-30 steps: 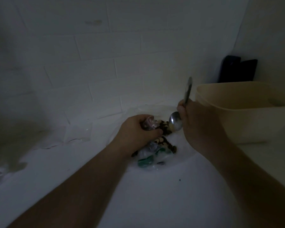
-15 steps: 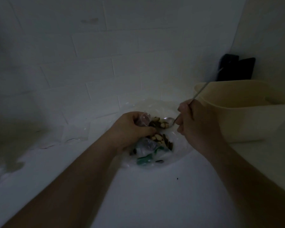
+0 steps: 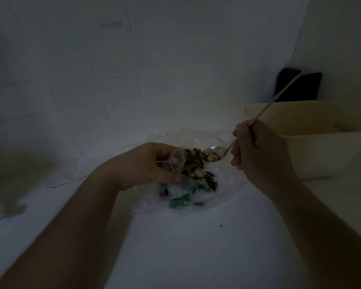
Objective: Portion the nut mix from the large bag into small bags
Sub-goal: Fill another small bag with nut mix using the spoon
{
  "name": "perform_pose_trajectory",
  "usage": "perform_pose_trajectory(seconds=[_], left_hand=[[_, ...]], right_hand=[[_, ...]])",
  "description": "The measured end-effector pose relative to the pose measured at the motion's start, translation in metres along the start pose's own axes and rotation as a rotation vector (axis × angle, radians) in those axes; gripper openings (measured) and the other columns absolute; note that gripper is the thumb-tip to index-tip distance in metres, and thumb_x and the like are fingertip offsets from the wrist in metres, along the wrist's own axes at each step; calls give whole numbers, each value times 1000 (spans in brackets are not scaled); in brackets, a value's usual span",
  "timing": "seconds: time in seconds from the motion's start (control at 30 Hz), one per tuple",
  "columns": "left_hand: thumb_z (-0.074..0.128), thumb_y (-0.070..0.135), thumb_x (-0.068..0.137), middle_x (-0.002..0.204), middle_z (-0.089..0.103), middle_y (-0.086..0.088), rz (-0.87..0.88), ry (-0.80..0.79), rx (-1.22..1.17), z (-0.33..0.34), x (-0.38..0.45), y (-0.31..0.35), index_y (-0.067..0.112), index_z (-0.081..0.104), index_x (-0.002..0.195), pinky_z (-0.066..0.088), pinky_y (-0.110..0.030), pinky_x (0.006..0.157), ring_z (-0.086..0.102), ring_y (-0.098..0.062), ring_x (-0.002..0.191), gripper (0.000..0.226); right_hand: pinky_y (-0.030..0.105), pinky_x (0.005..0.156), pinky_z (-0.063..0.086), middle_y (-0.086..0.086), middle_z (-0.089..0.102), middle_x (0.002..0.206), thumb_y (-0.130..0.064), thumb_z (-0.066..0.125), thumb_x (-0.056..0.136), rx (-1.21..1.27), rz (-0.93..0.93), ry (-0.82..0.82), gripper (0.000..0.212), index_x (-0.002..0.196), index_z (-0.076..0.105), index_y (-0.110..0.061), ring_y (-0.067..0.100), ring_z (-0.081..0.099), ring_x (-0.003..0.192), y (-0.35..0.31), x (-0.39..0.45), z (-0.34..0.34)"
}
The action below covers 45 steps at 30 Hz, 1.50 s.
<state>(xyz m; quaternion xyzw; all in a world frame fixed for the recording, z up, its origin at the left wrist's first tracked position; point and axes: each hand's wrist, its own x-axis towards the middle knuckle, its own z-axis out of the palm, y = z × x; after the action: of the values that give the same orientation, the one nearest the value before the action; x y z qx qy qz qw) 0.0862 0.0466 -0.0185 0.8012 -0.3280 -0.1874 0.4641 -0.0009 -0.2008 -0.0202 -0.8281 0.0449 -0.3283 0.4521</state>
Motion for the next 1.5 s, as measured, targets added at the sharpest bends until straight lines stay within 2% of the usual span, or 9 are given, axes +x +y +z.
perform_pose_trajectory(seconds=[0.23,0.37,0.43,0.57,0.8,1.03,1.2,1.33,1.5], left_hand=[[88,8,77,113,79,6,-7,127,-19,2,4,0,18,76,120,56,-22,94,73,-8,108,46],[95,31,69,100,79,19,-31,332,58,17,14,1,31,74,121,51,-15,90,71,6,98,56],[96,35,70,93,78,22,-39,358,90,24,17,1,40,74,105,51,-11,85,71,9,92,42],[96,33,70,90,79,18,-11,353,58,30,16,4,48,72,82,59,-25,92,74,0,89,30],[94,35,74,92,80,10,-18,346,41,29,15,6,30,81,102,60,-45,94,77,-11,92,31],[94,36,74,83,79,6,-40,371,19,29,16,2,28,81,91,61,-34,78,75,-11,80,23],[96,31,72,85,80,2,-59,392,-50,28,15,2,26,82,90,61,-32,78,76,-18,85,23],[95,15,73,78,79,5,-62,376,-147,28,13,6,24,79,80,56,-16,64,76,-7,73,19],[94,12,74,80,80,1,-49,398,-164,27,12,4,19,81,87,62,-26,73,78,-14,78,20]], right_hand=[[44,61,59,-6,67,70,-35,43,109,-1,-29,-7,26,88,58,-30,12,67,52,-5,-1,-2],[33,56,55,-11,67,70,-36,43,109,-36,-146,10,25,90,58,-29,9,67,53,-18,1,-6],[26,55,52,-9,66,67,-35,44,109,-42,-204,11,23,95,59,-26,8,67,54,-26,5,-9],[18,53,51,-6,64,64,-33,45,109,-128,-345,-46,20,100,59,-23,6,66,56,-40,12,-8],[10,57,40,-17,53,67,-41,43,105,-323,-532,-208,28,103,64,-22,0,59,60,-62,11,7],[35,62,52,2,64,79,-39,43,103,-422,-686,-234,39,110,69,-11,20,61,67,-69,8,13],[42,55,54,7,62,76,-30,48,101,-449,-794,-199,31,105,70,-9,24,59,61,-63,10,18],[44,59,55,8,63,82,-29,44,104,-489,-801,-207,31,107,70,-12,27,61,66,-55,10,15],[44,64,55,7,65,89,-38,36,107,-464,-788,-227,40,110,69,-15,27,63,72,-56,7,12]])
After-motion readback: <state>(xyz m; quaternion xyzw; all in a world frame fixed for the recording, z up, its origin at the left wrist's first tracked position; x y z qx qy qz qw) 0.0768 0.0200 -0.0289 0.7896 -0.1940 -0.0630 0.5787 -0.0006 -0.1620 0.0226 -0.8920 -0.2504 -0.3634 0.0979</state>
